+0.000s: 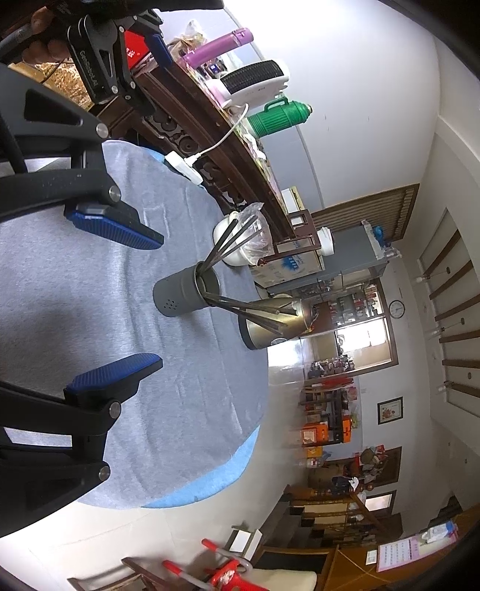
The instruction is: Organize utensils
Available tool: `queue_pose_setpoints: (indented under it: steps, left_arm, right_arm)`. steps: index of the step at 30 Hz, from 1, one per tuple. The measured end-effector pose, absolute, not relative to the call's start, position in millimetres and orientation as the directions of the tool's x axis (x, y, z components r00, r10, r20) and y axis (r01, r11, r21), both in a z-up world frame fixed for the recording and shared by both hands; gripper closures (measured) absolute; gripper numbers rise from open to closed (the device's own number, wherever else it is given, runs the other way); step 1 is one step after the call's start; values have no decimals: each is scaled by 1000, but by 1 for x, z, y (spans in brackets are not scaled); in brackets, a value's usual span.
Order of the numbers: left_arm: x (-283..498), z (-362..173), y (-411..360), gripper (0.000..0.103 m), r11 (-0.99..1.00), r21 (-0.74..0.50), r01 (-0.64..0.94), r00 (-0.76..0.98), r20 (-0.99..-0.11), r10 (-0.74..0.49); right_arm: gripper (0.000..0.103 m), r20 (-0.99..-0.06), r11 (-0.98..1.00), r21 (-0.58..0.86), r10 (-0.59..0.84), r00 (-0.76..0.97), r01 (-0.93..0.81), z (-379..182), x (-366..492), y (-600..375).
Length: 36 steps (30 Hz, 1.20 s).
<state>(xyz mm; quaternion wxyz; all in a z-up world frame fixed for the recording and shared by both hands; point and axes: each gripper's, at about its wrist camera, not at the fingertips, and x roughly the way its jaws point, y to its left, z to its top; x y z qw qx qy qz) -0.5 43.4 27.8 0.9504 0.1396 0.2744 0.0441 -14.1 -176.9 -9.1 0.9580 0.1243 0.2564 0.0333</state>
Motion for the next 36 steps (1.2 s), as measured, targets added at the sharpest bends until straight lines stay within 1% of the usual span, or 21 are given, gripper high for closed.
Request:
queue_pose_setpoints:
  steps: [24, 36]
  left_arm:
    - [-4, 33, 62, 7, 963, 268, -33, 846, -505, 169]
    - [-2, 32, 62, 7, 965, 261, -25, 846, -508, 160]
  right_arm:
    - [41, -479, 976, 219, 116, 870, -9, 3, -15, -160]
    - [41, -456, 984, 177, 80, 886, 3, 10, -10, -157]
